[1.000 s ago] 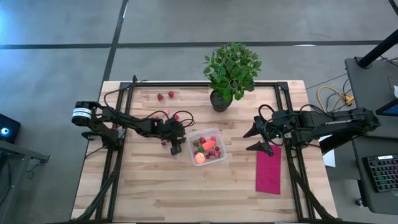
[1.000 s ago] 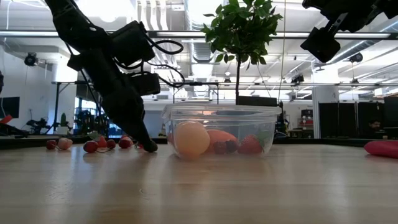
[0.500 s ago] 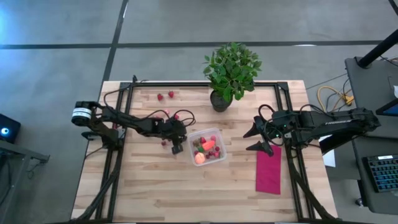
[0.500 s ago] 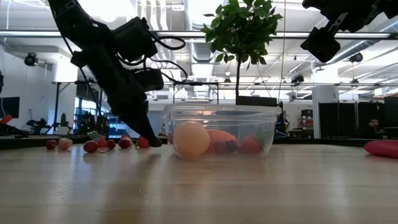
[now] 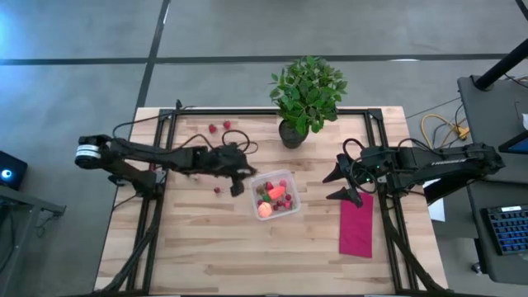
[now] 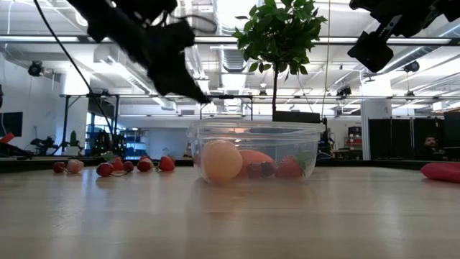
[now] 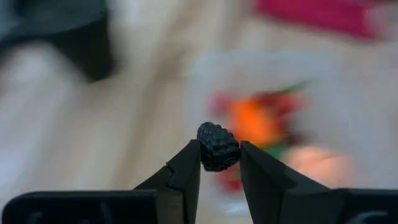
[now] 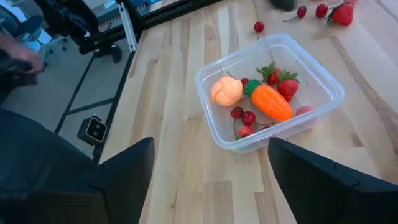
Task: Pick and placing Produce into tupperware
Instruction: Put the blackberry into the transparent bin, then put the red cherry into the transparent bin, then put the red strawberry into the transparent bin
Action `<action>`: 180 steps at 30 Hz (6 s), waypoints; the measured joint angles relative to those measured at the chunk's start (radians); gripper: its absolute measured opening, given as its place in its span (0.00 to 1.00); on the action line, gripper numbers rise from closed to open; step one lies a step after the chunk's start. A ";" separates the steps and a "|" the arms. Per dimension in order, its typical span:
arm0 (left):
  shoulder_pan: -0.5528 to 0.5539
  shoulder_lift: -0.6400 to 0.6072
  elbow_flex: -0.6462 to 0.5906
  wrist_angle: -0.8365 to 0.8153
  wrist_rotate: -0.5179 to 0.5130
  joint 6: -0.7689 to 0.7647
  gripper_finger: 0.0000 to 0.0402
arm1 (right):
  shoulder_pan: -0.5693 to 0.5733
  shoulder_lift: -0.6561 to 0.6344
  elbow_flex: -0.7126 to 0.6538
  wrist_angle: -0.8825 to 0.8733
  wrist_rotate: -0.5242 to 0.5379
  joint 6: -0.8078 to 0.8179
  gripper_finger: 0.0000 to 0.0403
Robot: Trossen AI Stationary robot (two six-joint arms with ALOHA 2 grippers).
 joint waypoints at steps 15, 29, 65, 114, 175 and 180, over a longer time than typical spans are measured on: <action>-0.003 0.122 0.038 0.075 0.271 -0.128 0.30 | 0.000 0.000 0.000 0.000 0.000 0.000 0.76; -0.004 -0.019 0.038 -0.406 0.216 -0.078 0.58 | 0.000 0.000 0.000 0.000 0.000 0.000 0.77; -0.010 0.034 -0.041 -0.494 0.041 -0.057 0.53 | 0.000 0.000 0.000 0.000 0.000 0.000 0.76; -0.015 0.108 -0.085 -0.544 0.070 0.109 0.53 | 0.000 0.000 0.000 0.000 0.000 0.000 0.77; 0.003 0.141 0.214 -0.209 0.035 0.283 0.49 | 0.000 0.000 0.000 -0.001 0.000 0.000 0.76; 0.135 0.113 0.268 -0.551 -0.061 0.286 0.50 | 0.000 0.000 0.000 0.000 0.000 0.000 0.77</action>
